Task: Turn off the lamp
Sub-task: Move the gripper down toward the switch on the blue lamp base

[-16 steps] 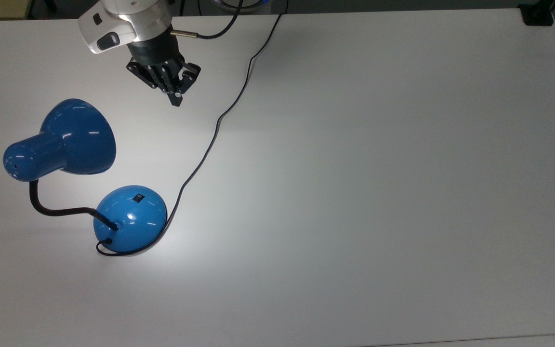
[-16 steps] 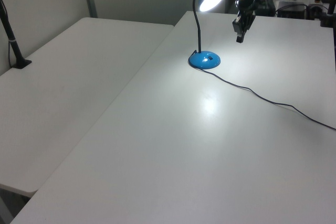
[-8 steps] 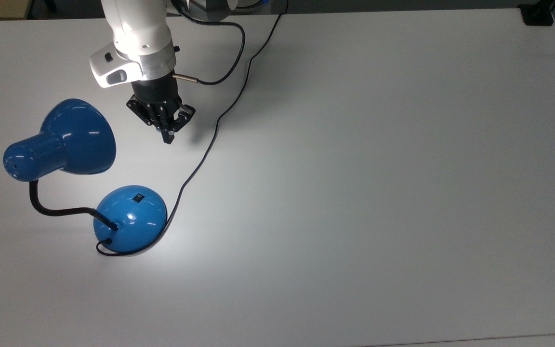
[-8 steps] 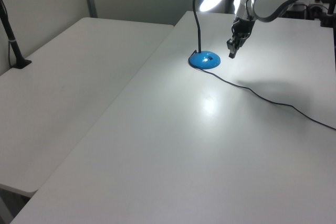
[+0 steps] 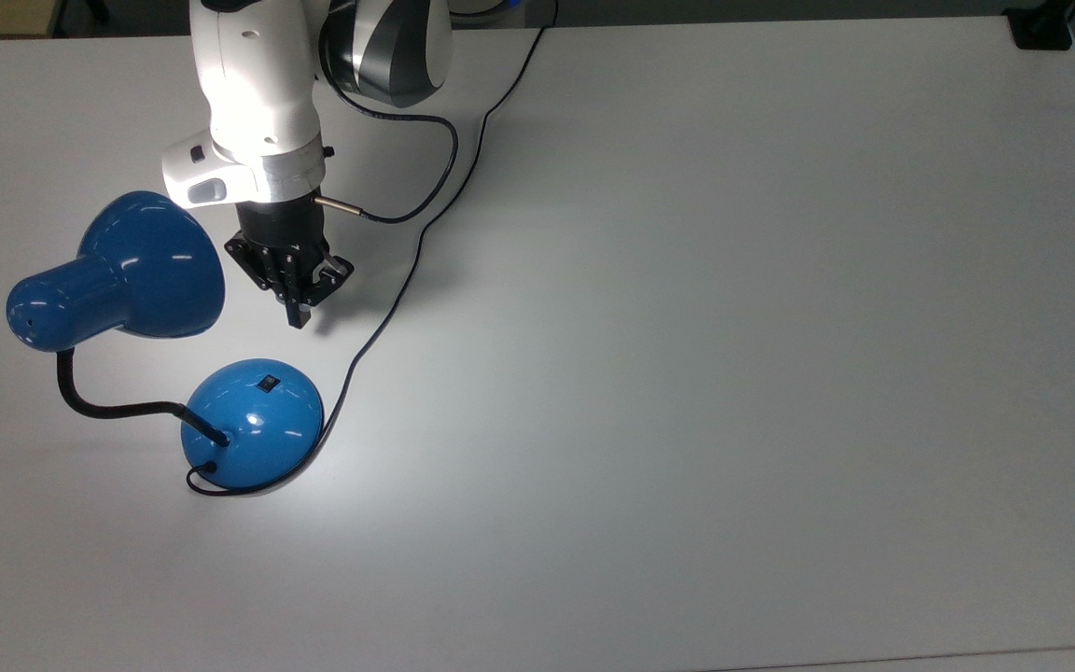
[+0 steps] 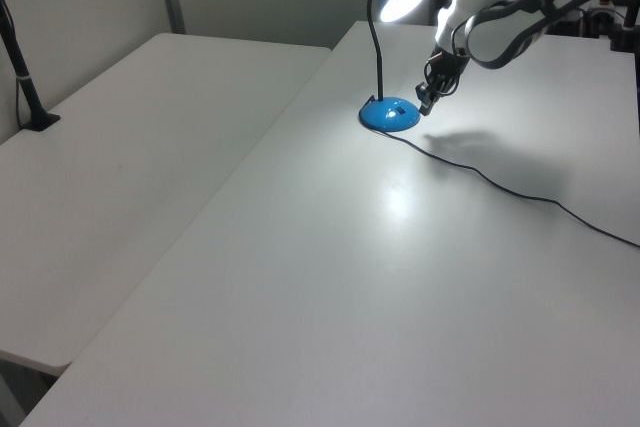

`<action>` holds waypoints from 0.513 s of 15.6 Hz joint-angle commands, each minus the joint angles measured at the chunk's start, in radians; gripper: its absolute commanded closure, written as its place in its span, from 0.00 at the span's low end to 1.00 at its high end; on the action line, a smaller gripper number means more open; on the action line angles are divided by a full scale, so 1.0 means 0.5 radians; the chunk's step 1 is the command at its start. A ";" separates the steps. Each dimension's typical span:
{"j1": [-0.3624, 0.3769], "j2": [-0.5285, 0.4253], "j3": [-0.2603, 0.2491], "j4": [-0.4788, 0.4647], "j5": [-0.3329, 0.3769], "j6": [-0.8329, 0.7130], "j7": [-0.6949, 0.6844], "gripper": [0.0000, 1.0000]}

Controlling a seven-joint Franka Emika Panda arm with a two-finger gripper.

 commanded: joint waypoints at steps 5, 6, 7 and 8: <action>-0.016 0.222 -0.012 0.351 -0.028 0.014 0.159 1.00; -0.016 0.240 -0.012 0.364 -0.028 0.014 0.156 1.00; -0.016 0.265 -0.015 0.370 -0.049 0.014 0.159 1.00; -0.016 0.283 -0.012 0.373 -0.071 0.014 0.159 1.00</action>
